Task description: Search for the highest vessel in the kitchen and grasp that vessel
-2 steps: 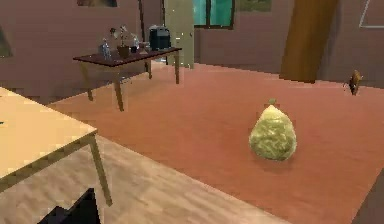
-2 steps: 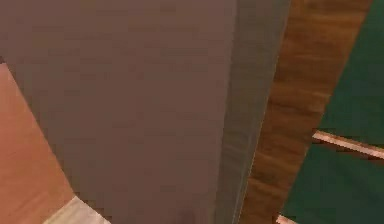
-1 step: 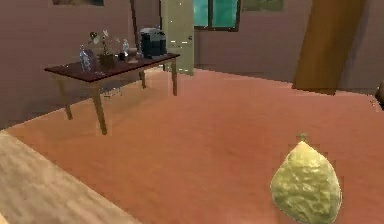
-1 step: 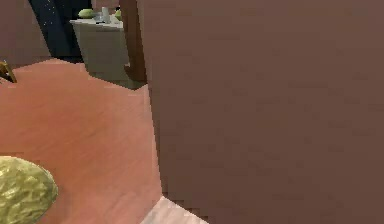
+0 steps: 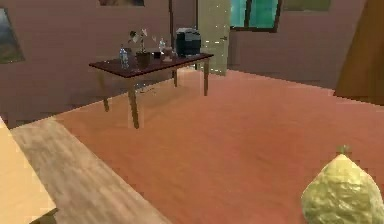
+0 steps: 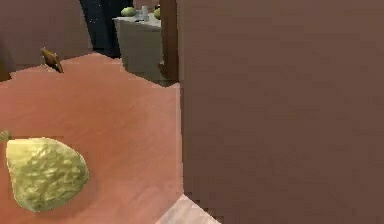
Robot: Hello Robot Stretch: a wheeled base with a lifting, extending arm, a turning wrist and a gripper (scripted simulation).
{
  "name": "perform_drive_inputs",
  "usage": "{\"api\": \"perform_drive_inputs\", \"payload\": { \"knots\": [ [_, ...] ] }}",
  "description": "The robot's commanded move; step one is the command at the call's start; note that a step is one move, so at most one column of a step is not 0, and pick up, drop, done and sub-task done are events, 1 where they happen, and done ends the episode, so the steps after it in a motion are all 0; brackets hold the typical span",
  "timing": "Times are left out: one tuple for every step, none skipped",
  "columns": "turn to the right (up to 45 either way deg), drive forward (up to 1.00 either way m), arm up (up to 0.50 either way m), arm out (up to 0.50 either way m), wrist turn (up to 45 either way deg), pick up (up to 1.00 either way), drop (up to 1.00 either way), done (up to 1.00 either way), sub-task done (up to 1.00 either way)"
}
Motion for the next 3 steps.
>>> {"api": "perform_drive_inputs", "payload": {
  "knots": [
    [0.0, 1.00, 0.00, 0.00, 0.0, 0.00, 0.00, 0.00, 0.00],
    [0.0, 1.00, 0.00, 0.00, 0.0, 0.00, 0.00, 0.00, 0.00],
    [-3.0, 0.00, 0.00, 0.00, 0.0, 0.00, 0.00, 0.00, 0.00]
  ]
}}
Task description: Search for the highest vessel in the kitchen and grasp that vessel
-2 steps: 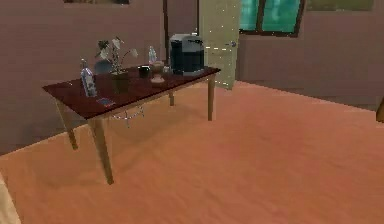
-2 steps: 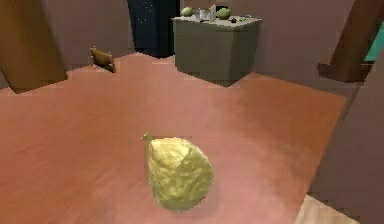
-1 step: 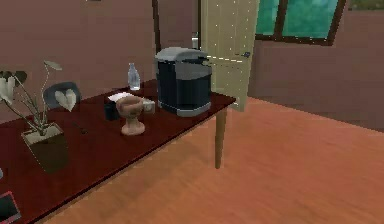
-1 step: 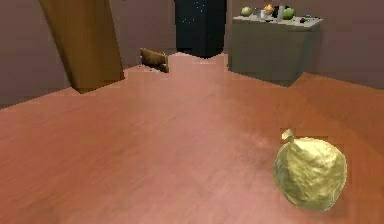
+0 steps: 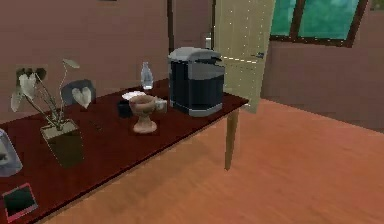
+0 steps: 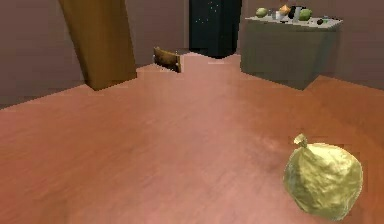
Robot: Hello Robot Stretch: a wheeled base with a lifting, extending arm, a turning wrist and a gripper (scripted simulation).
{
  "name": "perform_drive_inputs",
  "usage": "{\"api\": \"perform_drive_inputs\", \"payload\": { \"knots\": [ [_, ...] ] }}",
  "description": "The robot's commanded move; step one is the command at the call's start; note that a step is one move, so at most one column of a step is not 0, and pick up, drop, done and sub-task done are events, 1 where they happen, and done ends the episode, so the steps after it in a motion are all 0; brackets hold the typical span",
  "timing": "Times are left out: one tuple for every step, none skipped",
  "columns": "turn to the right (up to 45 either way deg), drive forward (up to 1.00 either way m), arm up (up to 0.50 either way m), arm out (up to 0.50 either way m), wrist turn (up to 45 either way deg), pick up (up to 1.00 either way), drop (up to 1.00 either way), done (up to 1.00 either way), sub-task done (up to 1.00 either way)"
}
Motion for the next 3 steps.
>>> {"api": "perform_drive_inputs", "payload": {
  "knots": [
    [0.0, 0.40, 0.00, 0.00, 0.0, 0.00, 0.00, 0.00, 0.00],
    [45.0, 0.00, 0.00, 0.00, 0.0, 0.00, 0.00, 0.00, 0.00],
    [45.0, 0.00, 0.00, 0.00, 0.0, 0.00, 0.00, 0.00, 0.00]
  ]
}}
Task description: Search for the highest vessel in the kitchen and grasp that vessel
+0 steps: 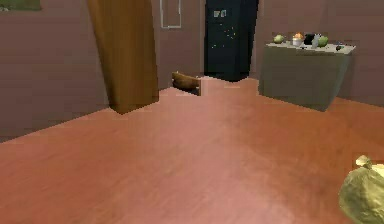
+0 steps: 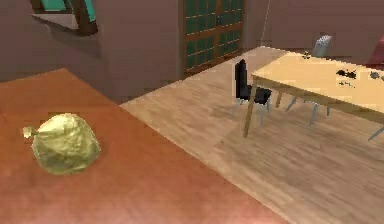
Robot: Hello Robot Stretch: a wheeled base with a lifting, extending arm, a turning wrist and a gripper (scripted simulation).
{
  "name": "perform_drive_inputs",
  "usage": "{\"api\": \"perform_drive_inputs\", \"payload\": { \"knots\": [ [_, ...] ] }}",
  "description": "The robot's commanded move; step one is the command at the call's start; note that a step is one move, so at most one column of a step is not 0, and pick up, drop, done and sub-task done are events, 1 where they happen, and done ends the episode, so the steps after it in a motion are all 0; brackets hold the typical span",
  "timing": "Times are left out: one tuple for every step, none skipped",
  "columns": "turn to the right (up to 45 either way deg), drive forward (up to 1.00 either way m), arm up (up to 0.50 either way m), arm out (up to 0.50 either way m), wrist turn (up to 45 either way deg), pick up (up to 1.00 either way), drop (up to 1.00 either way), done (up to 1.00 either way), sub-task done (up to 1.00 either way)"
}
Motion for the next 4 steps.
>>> {"api": "perform_drive_inputs", "payload": {
  "knots": [
    [27.0, 0.00, 0.00, 0.00, 0.0, 0.00, 0.00, 0.00, 0.00],
    [0.0, 1.00, 0.00, 0.00, 0.0, 0.00, 0.00, 0.00, 0.00],
    [0.0, 0.30, 0.00, 0.00, 0.0, 0.00, 0.00, 0.00, 0.00],
    [15.0, 0.00, 0.00, 0.00, 0.0, 0.00, 0.00, 0.00, 0.00]
  ]
}}
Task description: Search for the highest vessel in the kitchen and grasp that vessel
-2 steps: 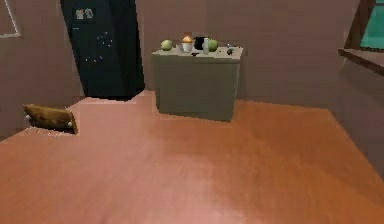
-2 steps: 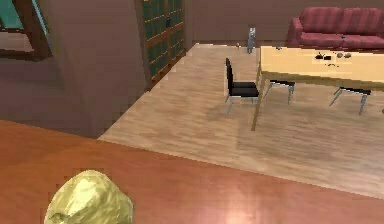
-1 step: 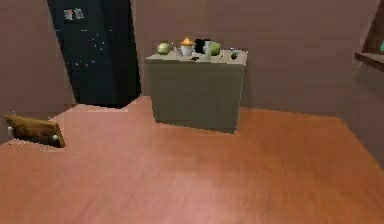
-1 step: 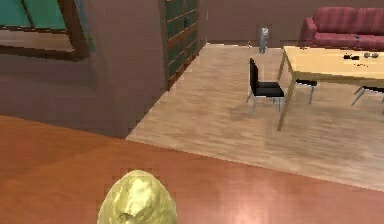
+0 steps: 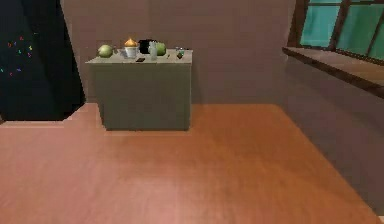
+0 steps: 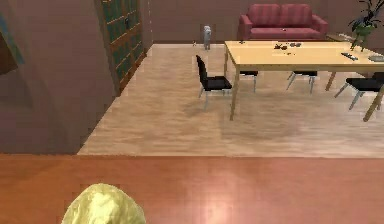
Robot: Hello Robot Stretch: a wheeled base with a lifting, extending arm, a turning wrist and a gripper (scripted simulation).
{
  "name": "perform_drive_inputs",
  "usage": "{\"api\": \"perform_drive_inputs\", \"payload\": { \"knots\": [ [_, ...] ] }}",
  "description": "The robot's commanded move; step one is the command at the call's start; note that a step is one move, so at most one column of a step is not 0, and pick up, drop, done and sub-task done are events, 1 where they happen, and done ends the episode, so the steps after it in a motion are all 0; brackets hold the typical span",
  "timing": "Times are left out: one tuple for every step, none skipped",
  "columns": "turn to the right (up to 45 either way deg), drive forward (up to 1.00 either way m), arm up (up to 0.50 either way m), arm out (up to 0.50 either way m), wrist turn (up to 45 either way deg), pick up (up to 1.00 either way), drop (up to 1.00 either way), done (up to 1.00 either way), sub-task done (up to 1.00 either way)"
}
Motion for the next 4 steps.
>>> {"api": "perform_drive_inputs", "payload": {
  "knots": [
    [0.0, 0.80, 0.00, 0.00, 0.0, 0.00, 0.00, 0.00, 0.00],
    [24.0, 0.00, 0.00, 0.00, 0.0, 0.00, 0.00, 0.00, 0.00],
    [0.0, 1.00, 0.00, 0.00, 0.0, 0.00, 0.00, 0.00, 0.00],
    [12.0, 0.00, 0.00, 0.00, 0.0, 0.00, 0.00, 0.00, 0.00]
  ]
}}
